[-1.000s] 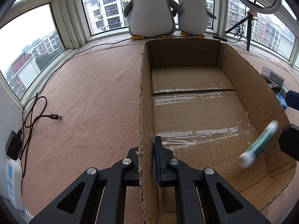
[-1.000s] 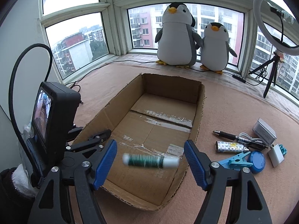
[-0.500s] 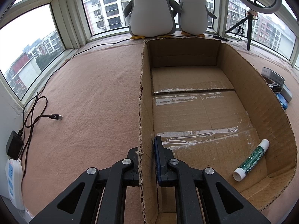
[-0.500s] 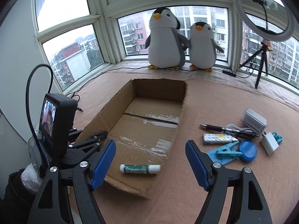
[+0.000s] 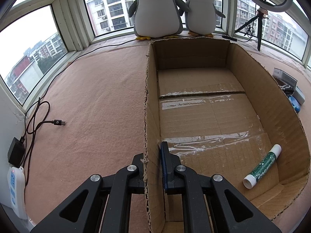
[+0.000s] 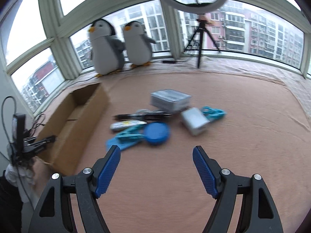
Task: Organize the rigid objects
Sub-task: 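Grasp the white USB charger with the right tool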
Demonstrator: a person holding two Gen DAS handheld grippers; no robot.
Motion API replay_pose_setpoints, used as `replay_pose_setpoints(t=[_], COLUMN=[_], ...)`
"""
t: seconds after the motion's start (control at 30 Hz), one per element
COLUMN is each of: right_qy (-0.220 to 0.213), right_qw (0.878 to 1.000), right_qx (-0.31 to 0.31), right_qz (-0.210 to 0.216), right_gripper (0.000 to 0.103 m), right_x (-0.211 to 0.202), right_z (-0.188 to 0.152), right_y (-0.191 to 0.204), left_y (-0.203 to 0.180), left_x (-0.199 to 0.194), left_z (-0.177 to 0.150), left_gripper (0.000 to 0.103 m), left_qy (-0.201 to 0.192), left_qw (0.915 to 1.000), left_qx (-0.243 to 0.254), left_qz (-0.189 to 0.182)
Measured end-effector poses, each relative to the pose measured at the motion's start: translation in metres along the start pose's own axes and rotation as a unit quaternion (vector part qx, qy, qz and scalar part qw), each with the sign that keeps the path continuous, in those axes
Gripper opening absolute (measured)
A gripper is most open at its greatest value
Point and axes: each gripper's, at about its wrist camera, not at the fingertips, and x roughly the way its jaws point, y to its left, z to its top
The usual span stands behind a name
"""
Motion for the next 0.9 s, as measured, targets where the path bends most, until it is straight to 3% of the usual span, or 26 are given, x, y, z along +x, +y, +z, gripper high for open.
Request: replay_pose_setpoints(t=[0.17,0.47,0.9], right_qy=[0.024,0.070,0.076], right_qw=[1.000,0.997,0.997], right_qx=[0.004,-0.003,-0.014], right_qz=[-0.003,0.028,0.025], right_gripper=[0.073,0.064,0.057], right_x=[0.026,0.075,0.099], right_z=[0.008,0.024,0.042], right_y=[-0.034,-0.047,-0.050], left_y=[-0.002,-0.003,-0.005], left_x=[0.001,0.001,0.002], left_z=[0.001,0.003,0.005], left_gripper=[0.010,0.011,0.011], left_qy=[0.005,0.012,0.015], left_qw=[1.0000,0.9998,0.9997], left_qx=[0.004,0.006,0.008], left_qz=[0.005,0.013,0.016])
